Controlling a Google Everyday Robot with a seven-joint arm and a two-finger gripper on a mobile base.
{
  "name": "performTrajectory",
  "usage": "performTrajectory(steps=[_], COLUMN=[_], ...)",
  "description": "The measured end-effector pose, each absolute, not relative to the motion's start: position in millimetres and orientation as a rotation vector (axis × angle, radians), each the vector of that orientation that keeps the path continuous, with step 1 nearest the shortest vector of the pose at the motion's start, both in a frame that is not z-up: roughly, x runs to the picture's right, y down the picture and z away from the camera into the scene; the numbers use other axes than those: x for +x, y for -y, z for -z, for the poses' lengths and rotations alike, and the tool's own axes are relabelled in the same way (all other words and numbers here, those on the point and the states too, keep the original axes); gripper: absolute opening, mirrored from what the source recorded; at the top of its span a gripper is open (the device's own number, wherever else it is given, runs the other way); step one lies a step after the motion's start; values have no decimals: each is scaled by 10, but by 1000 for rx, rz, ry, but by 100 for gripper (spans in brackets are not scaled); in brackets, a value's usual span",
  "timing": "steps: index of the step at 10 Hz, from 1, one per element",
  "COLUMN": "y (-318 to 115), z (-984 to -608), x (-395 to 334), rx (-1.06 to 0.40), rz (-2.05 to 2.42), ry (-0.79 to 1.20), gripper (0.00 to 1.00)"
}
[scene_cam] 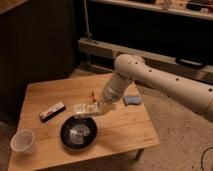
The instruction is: Place the bottle in the ceramic bowl
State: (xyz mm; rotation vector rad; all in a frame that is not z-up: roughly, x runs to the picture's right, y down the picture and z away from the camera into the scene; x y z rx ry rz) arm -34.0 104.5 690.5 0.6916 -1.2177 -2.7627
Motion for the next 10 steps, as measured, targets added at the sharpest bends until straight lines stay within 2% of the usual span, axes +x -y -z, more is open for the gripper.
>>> performTrajectory(steps=[1, 2, 4, 5, 7, 8, 10], y=[-1173, -1271, -1492, -1536, -1587, -1564, -1477], z=[-7046, -7153, -7358, -7393, -7422, -7412, -7398], x=[-363, -360, -346, -367, -353, -390, -378], rx=[649, 614, 446, 389, 240, 221, 184], rz=[2778, 2784, 2857, 2889, 2997, 3018, 3006], ry=[1209, 1203, 1188, 1186, 1144, 1132, 1138], gripper=[2, 9, 33, 41, 64, 67, 67])
